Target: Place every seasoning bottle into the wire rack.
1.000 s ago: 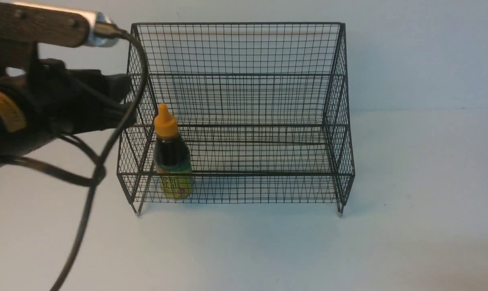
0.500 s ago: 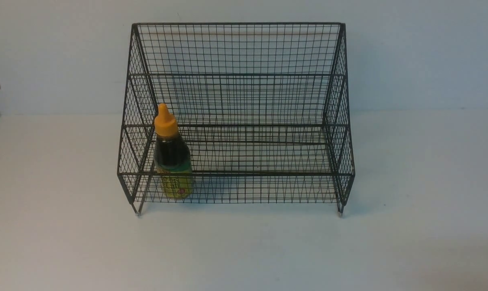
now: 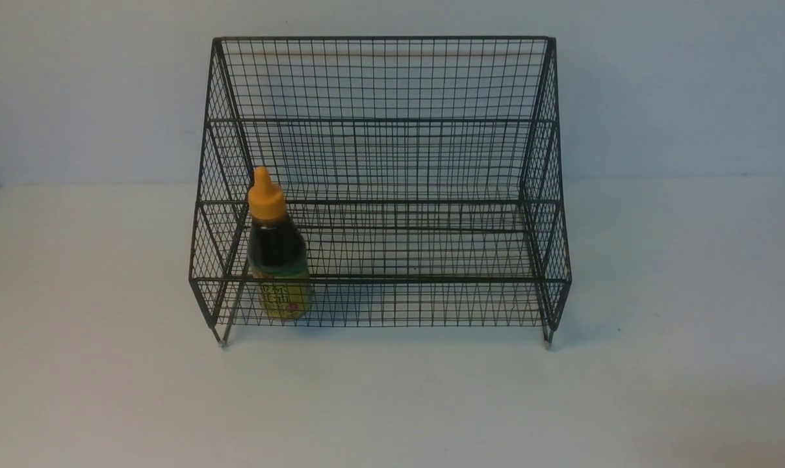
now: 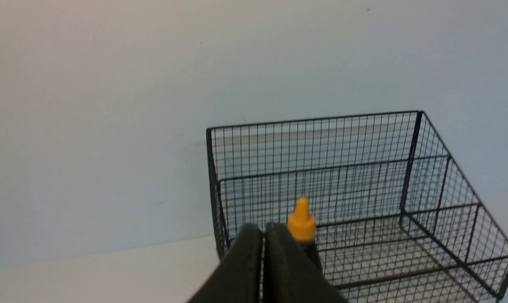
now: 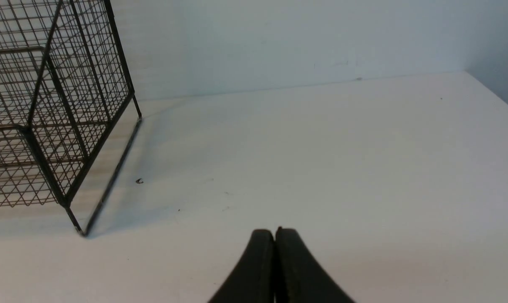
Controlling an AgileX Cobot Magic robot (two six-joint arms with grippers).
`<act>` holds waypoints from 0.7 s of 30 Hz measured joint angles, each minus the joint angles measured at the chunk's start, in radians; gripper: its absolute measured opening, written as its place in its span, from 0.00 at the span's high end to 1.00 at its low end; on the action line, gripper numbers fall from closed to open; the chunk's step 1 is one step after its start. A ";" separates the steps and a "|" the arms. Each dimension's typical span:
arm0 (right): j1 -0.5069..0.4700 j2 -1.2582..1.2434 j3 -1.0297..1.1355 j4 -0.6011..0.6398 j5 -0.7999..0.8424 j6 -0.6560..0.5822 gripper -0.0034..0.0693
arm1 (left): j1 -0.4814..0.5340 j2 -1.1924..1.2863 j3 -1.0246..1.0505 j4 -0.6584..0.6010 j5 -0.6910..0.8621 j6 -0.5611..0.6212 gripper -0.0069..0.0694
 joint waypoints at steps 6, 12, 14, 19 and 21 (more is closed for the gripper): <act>0.000 0.000 0.000 0.000 0.000 0.000 0.97 | 0.136 -0.176 0.353 -0.075 -0.132 0.087 0.92; 0.000 0.000 0.000 0.000 0.002 0.000 0.97 | 0.176 -0.181 0.570 -0.075 -0.173 0.121 0.92; 0.000 0.000 0.000 0.000 0.002 0.000 0.97 | 0.177 -0.181 0.587 -0.075 -0.156 0.121 0.92; 0.000 0.000 0.000 0.000 0.002 0.000 0.97 | 0.179 -0.181 0.588 -0.075 -0.133 0.121 0.92; 0.000 0.000 0.000 0.000 0.002 0.000 0.97 | 0.179 -0.181 0.588 -0.075 -0.133 0.121 0.92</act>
